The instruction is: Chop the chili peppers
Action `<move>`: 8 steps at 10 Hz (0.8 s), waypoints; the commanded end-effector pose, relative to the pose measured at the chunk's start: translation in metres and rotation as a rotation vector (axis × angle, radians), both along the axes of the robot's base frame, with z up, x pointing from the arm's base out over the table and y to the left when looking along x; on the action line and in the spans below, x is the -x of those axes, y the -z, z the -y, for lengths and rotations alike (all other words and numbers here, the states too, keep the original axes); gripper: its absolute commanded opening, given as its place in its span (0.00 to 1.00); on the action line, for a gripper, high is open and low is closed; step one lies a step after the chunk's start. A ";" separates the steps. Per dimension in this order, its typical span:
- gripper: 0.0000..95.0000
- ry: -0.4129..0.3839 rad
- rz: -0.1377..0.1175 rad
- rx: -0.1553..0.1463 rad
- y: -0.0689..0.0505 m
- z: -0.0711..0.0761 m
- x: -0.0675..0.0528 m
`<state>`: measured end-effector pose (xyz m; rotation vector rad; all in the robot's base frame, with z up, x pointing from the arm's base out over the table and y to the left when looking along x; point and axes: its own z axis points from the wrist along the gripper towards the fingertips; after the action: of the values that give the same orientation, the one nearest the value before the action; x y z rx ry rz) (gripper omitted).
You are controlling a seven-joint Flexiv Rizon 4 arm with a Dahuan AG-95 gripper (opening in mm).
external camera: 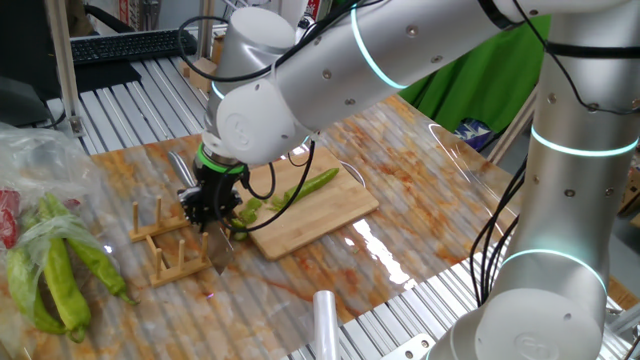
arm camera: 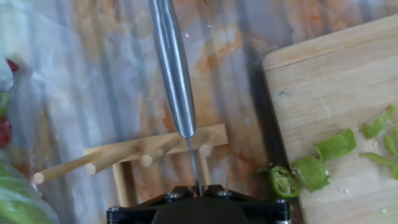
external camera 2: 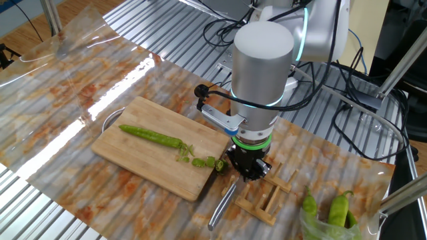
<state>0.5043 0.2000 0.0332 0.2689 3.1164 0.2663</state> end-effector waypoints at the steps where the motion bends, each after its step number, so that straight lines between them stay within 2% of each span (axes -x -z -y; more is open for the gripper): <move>1: 0.00 0.002 0.000 0.010 -0.006 -0.004 0.003; 4: 0.00 0.007 0.005 0.018 -0.020 -0.006 0.004; 6: 0.00 -0.003 0.012 0.020 -0.035 -0.005 0.000; 8: 0.00 -0.011 0.014 0.026 -0.059 -0.003 -0.005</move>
<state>0.5106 0.2029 0.0931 0.2489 3.0998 0.2231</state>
